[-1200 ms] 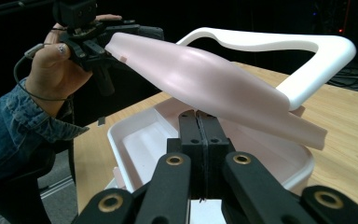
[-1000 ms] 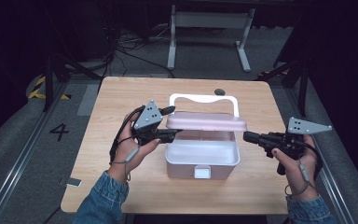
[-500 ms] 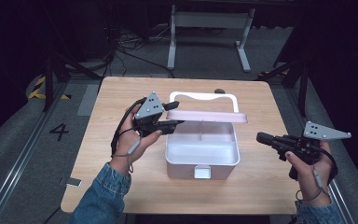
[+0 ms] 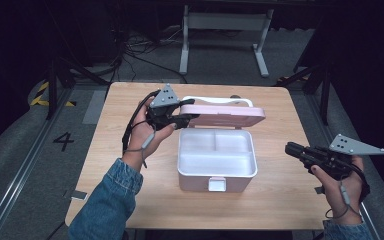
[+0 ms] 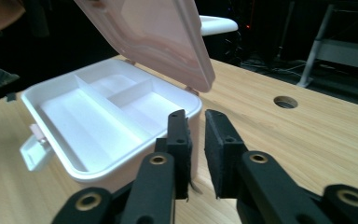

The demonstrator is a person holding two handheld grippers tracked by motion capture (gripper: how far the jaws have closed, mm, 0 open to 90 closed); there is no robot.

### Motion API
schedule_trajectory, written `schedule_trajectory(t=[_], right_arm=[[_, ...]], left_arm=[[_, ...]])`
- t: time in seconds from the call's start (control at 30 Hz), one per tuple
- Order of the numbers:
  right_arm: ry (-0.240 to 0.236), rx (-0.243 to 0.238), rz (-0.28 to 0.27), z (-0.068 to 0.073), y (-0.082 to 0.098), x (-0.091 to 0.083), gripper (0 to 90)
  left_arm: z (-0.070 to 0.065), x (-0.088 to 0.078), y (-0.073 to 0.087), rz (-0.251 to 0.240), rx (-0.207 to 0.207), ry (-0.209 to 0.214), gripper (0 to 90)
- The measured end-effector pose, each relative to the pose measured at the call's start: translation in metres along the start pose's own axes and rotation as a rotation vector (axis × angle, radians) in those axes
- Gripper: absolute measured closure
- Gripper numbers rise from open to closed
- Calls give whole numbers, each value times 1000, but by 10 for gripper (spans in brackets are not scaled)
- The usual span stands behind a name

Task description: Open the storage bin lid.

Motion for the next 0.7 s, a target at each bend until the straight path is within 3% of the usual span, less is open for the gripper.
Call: schedule_trajectory(t=[0.27,0.7], right_arm=[[21,9,22,-10,5,2,756],[21,40,7,-19,8,-2,739]], left_arm=[[15,8,-9,10,-25,-32,582],[44,32,-19,16,-79,-83,547]])
Point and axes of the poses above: each handheld gripper's, and its own axes: x roughly forward along the jaws, y roughly out of its underside, z roughly to its left, the point moved 6 cm from there along x, roughly forward along the jaws, and after that the axes turned 14 degrees about z, right-handed, at the moved point
